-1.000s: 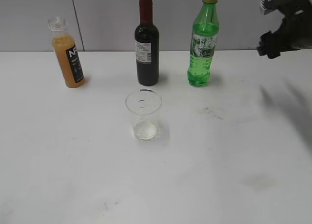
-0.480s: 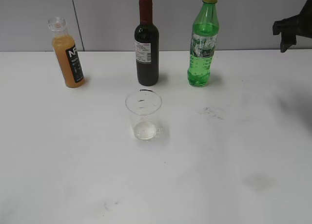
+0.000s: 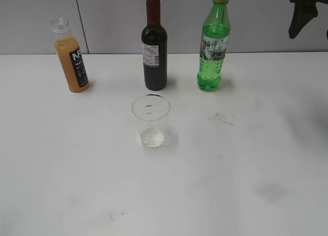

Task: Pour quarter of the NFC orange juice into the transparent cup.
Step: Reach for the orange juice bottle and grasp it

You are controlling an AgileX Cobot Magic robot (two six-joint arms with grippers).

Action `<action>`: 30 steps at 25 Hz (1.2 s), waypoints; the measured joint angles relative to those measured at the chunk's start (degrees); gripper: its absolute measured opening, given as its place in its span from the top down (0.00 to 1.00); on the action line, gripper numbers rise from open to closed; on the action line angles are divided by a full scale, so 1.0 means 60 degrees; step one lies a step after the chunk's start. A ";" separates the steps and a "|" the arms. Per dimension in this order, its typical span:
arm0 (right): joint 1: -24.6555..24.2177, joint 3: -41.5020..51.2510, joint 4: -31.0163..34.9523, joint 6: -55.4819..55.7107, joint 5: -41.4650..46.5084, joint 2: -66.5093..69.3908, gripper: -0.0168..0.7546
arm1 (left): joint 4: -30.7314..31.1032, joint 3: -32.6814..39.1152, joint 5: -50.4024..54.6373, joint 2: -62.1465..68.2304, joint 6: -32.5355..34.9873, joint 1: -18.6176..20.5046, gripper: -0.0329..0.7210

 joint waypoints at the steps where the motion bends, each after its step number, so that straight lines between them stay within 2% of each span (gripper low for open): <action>1: 0.0000 -0.0040 0.0360 -0.0063 0.0078 -0.0125 0.21 | 0.0000 0.0000 0.0000 0.0000 0.0000 0.0000 0.20; 8: -0.0001 0.0548 0.1071 -0.0071 0.0106 -0.1143 0.21 | 0.0000 0.0000 0.0000 0.0000 0.0000 0.0000 0.20; 16: -0.0001 0.3168 0.1096 -0.0086 0.0134 -0.4117 0.21 | 0.0000 0.0000 0.0000 0.0000 0.0000 0.0000 0.20; 22: -0.0001 0.4496 0.1108 -0.0075 0.0155 -0.6155 0.21 | 0.0000 0.0000 0.0000 0.0000 0.0000 0.0000 0.20; 30: -0.0001 0.6961 0.1117 -0.0846 0.0155 -0.9152 0.21 | 0.0000 0.0000 0.0000 0.0000 0.0000 0.0000 0.20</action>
